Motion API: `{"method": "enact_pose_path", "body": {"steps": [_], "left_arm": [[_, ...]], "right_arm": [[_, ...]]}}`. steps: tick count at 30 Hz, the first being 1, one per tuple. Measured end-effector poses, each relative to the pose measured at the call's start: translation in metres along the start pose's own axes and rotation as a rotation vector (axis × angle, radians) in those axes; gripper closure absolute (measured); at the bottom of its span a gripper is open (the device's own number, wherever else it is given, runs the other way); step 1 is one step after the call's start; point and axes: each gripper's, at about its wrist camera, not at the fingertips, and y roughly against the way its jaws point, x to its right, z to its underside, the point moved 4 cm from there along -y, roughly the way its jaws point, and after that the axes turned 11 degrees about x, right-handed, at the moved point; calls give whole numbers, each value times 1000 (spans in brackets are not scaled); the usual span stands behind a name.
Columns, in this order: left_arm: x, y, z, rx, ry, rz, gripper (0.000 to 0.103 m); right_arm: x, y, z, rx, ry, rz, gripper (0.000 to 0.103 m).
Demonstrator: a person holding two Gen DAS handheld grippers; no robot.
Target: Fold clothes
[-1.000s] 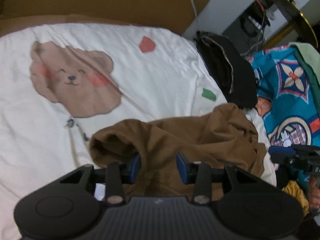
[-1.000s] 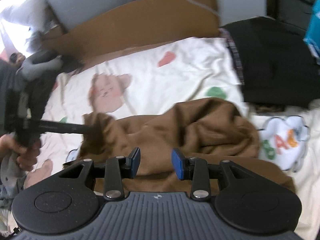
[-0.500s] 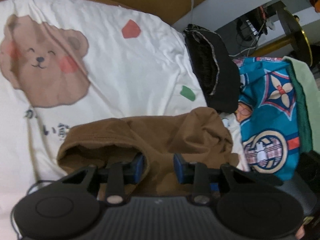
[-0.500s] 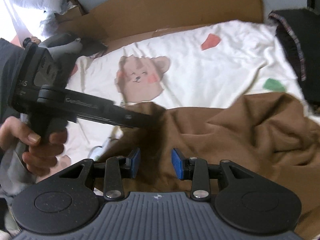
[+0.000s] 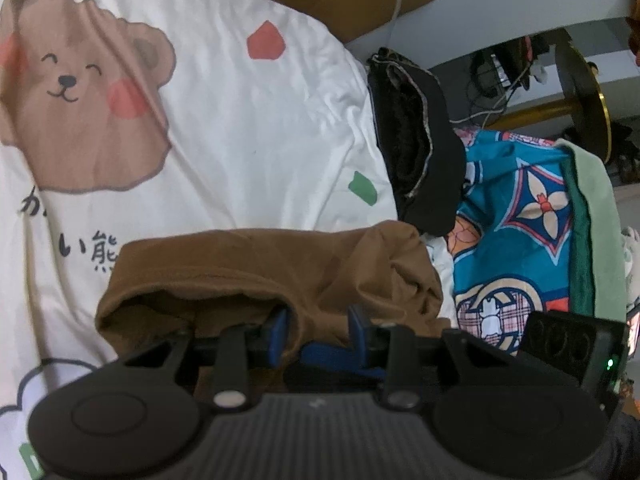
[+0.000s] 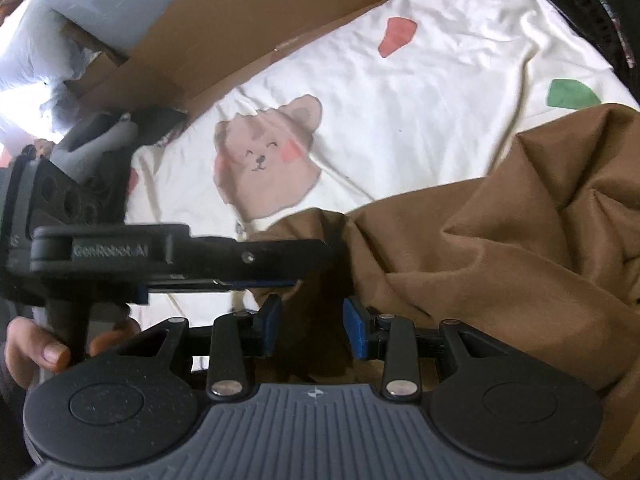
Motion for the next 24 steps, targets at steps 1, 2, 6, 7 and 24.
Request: {"method": "enact_pose_path", "body": {"steps": [1, 2, 6, 7, 24], "left_arm": [[-2, 0, 0, -1, 16, 8, 68], [-3, 0, 0, -3, 31, 18, 68], [-4, 0, -1, -5, 48, 50, 67], [-4, -1, -1, -5, 50, 59, 67], [-28, 51, -20, 105, 101, 63, 56]], "right_arm": [[-1, -1, 0, -2, -8, -4, 61], [-3, -3, 0, -4, -15, -7, 61], [-4, -13, -1, -17, -59, 4, 61], [-3, -15, -1, -18, -65, 8, 61], [22, -30, -19, -90, -40, 28, 96]]}}
